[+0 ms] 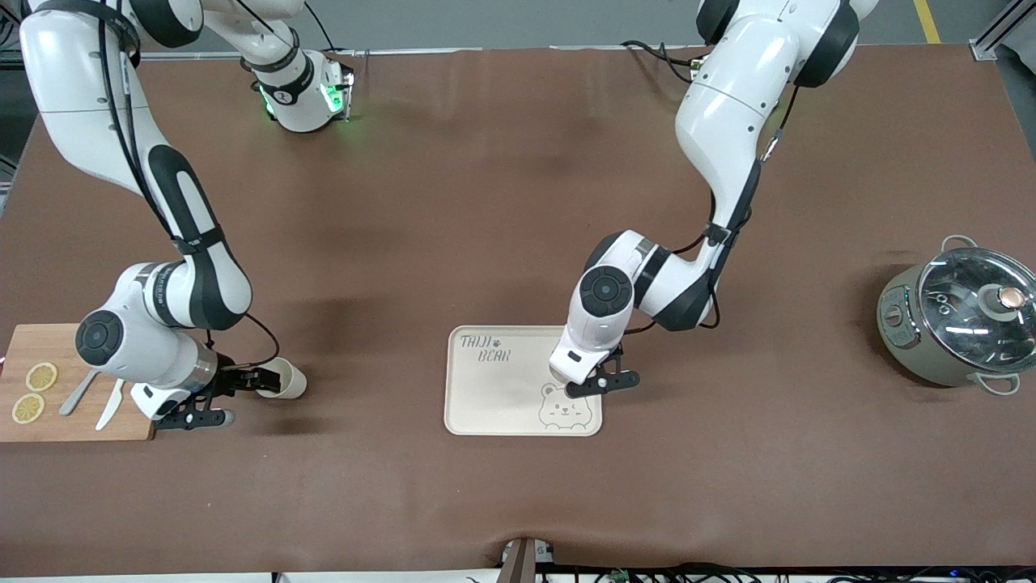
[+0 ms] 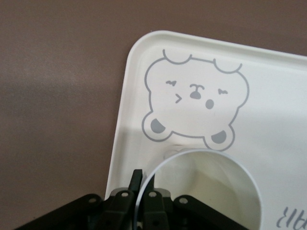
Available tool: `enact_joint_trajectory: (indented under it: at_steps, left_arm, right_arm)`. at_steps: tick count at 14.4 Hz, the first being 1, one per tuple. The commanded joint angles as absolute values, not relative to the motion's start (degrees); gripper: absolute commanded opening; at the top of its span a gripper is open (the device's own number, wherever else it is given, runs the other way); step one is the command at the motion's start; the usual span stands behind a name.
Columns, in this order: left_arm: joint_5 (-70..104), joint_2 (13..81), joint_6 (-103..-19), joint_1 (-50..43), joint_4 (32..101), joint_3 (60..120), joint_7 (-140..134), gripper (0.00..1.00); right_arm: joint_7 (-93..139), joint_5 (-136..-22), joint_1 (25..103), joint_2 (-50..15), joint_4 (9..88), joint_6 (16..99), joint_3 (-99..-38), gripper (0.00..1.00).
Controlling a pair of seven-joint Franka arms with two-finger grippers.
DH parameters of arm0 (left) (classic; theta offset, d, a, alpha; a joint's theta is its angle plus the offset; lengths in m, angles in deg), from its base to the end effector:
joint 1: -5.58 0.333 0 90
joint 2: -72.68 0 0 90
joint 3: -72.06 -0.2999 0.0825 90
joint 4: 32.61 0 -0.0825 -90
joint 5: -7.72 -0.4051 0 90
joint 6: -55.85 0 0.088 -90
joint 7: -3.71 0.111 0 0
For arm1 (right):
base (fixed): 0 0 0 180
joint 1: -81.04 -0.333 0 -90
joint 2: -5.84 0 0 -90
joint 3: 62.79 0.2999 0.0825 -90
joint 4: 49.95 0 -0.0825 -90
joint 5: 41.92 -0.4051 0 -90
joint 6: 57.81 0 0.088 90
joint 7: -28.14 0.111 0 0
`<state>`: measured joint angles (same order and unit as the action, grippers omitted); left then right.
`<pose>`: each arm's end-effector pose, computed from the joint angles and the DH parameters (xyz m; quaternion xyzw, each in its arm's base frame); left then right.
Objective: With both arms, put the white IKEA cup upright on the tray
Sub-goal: 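Lower the cup onto the tray while the right gripper grasps the other cup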
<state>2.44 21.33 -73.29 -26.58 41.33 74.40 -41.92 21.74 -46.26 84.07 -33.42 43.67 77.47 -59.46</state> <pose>0.6313 -0.4221 0.1847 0.9962 0.0773 0.0396 0.0058 0.6994 0.0009 0.1913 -0.9984 -0.0251 -0.0235 0.0442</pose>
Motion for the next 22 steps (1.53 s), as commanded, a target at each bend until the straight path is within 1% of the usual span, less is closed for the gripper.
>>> enact_joint_trajectory:
  at_steps: [1, 15, 16, 17, 18, 19, 20, 21, 22]
  left_arm:
    - [1.9, 22.2, -72.4, -28.3, 41.7, 74.2, -44.7, 0.0]
    - [1.8, 21.8, -73.1, -28.4, 41.6, 73.5, -44.4, 0.0]
    - [1.7, 21.7, -73.5, -28.3, 41.6, 73.4, -44.1, 0.13]
    - [1.6, 21.5, -74.2, -28.3, 41.6, 73.3, -43.8, 0.41]
    - [1.3, 21.6, -74.6, -28.3, 41.7, 73.2, -43.5, 0.51]
    - [0.8, 21.9, -74.5, -28.3, 41.7, 73.0, -42.8, 0.65]
    - [0.3, 22.0, -74.5, -28.3, 41.7, 72.6, -42.4, 0.79]
    - [0.2, 22.0, -74.6, -28.3, 41.7, 72.3, -42.1, 1.0]
    - [0.2, 22.1, -74.5, -28.3, 41.7, 72.3, -41.6, 1.0]
  right_arm:
    - [21.0, -46.6, 83.9, -33.5, 44.0, 78.3, -59.4, 1.0]
    - [20.9, -46.6, 83.3, -34.1, 44.0, 78.5, -59.4, 1.0]
    - [20.9, -46.6, 83.3, -34.1, 44.0, 78.4, -59.4, 1.0]
    - [20.9, -46.6, 83.3, -34.1, 44.0, 78.4, -59.4, 0.97]
    - [20.9, -46.6, 83.3, -34.1, 44.0, 78.4, -59.4, 0.88]
    - [20.9, -46.6, 83.3, -34.1, 43.9, 78.4, -59.4, 0.79]
    - [20.9, -46.6, 83.3, -34.1, 43.9, 78.4, -59.3, 0.68]
    - [20.9, -46.6, 83.3, -34.2, 43.9, 78.4, -59.3, 0.59]
    - [20.9, -46.6, 83.3, -34.1, 43.9, 78.4, -59.3, 0.5]
